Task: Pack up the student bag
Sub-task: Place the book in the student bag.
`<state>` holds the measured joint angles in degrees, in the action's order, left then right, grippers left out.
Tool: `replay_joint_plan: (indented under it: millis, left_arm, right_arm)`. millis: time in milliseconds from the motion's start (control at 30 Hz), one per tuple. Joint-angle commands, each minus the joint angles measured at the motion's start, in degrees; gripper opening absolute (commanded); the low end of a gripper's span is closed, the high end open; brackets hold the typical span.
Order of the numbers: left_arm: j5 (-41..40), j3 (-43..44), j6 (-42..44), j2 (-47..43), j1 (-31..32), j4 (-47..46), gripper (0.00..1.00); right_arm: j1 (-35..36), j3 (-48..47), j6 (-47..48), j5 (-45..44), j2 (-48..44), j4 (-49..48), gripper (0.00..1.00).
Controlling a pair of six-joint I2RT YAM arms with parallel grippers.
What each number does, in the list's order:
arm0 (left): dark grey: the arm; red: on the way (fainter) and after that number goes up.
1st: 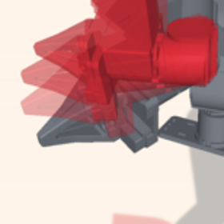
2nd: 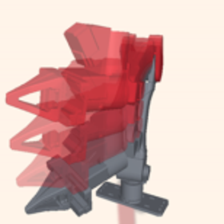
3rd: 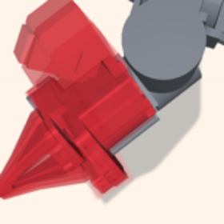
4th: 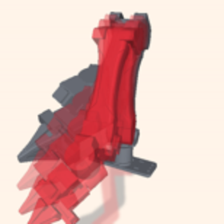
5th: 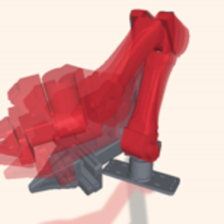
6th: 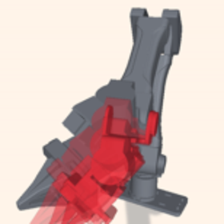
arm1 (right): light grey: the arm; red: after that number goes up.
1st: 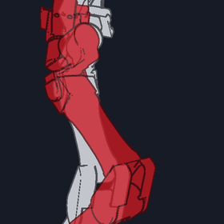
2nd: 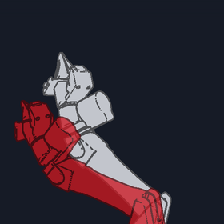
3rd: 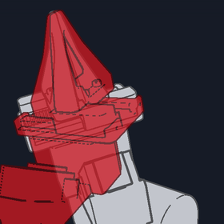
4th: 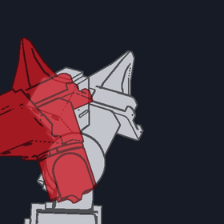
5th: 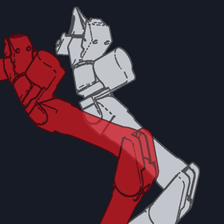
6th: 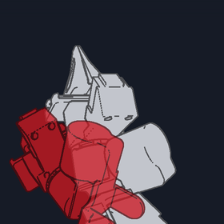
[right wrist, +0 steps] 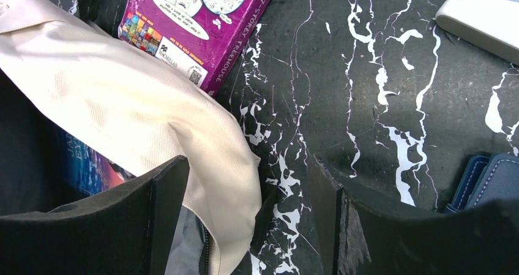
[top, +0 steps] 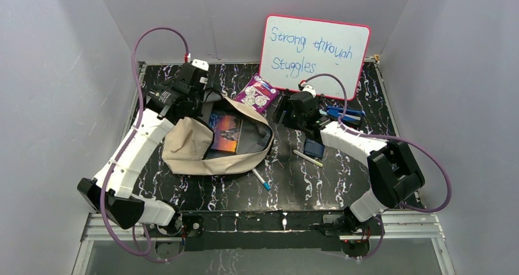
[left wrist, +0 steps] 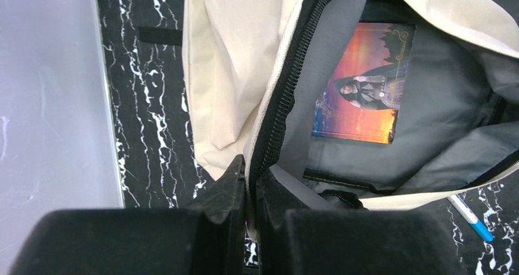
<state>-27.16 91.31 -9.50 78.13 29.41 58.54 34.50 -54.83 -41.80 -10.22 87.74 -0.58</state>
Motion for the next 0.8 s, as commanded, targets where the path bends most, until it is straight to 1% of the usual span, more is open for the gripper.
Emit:
replay_joint_plan:
  millis: [0, 167, 300, 500, 567, 667, 767]
  left_arm:
    - [-7.15, 5.47, 1.11, -1.24, -0.14, 1.43, 0.00]
    - [-10.55, 9.58, 2.08, -1.16, -0.14, 1.75, 0.02]
    - [-12.11, 10.43, 2.63, -0.98, -0.14, 1.56, 0.02]
    - [-10.23, 11.24, 2.55, -0.39, -0.14, 1.50, 0.04]
    - [-6.56, 10.99, 2.32, -0.42, -0.14, 0.93, 0.06]
    - [2.75, 8.68, 1.92, -0.69, -0.14, -0.73, 0.13]
    - [16.68, 4.82, 1.14, -0.57, -0.14, -2.93, 0.14]
  right_arm:
    - [-0.40, 0.02, -0.19, 0.50, -0.06, -3.01, 0.79]
    - [-0.45, 0.31, -0.47, 1.31, 0.47, -3.37, 0.80]
    - [-0.51, 0.16, -0.50, 1.73, 0.75, -3.38, 0.80]
    - [-0.61, 0.42, -0.30, 1.61, 0.50, -3.11, 0.80]
    - [-0.65, 0.56, -0.30, 1.57, 0.54, -3.11, 0.80]
    - [-0.73, 0.68, -0.51, 1.68, 0.67, -3.20, 0.80]
    - [-0.95, 1.02, -1.01, 2.01, 0.68, -3.45, 0.81]
